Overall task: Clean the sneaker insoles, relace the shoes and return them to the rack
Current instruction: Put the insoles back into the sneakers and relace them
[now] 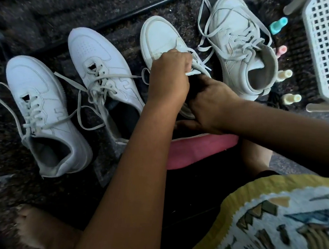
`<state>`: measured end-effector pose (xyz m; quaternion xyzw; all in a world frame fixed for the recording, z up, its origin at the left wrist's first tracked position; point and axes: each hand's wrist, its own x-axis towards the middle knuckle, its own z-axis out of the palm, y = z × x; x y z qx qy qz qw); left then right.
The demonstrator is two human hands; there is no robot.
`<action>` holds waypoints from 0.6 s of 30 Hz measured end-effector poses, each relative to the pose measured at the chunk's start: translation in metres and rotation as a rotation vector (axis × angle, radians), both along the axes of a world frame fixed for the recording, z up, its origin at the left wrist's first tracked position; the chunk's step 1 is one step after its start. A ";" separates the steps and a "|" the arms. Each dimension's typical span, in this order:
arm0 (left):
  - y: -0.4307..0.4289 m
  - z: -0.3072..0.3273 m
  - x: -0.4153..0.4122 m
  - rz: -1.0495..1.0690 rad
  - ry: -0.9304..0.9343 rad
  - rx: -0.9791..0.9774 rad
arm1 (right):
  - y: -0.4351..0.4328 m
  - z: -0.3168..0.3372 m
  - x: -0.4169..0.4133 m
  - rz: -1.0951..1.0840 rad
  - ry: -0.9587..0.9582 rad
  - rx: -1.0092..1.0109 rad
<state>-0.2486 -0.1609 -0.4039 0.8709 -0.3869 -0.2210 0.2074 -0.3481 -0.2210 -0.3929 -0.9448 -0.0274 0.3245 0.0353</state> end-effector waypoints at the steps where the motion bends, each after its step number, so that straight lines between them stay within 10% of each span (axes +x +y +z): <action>1: 0.001 0.000 0.001 -0.001 -0.010 -0.004 | 0.000 0.004 0.004 -0.010 0.052 0.014; 6: 0.004 -0.003 0.000 -0.014 -0.016 -0.037 | -0.004 0.002 0.017 0.037 0.145 0.040; 13: 0.017 -0.006 0.002 0.059 0.148 -0.146 | 0.030 -0.011 -0.086 -0.173 -0.700 0.361; 18: 0.029 -0.010 -0.006 0.160 0.276 -0.275 | 0.021 -0.100 -0.119 0.089 -0.223 -0.101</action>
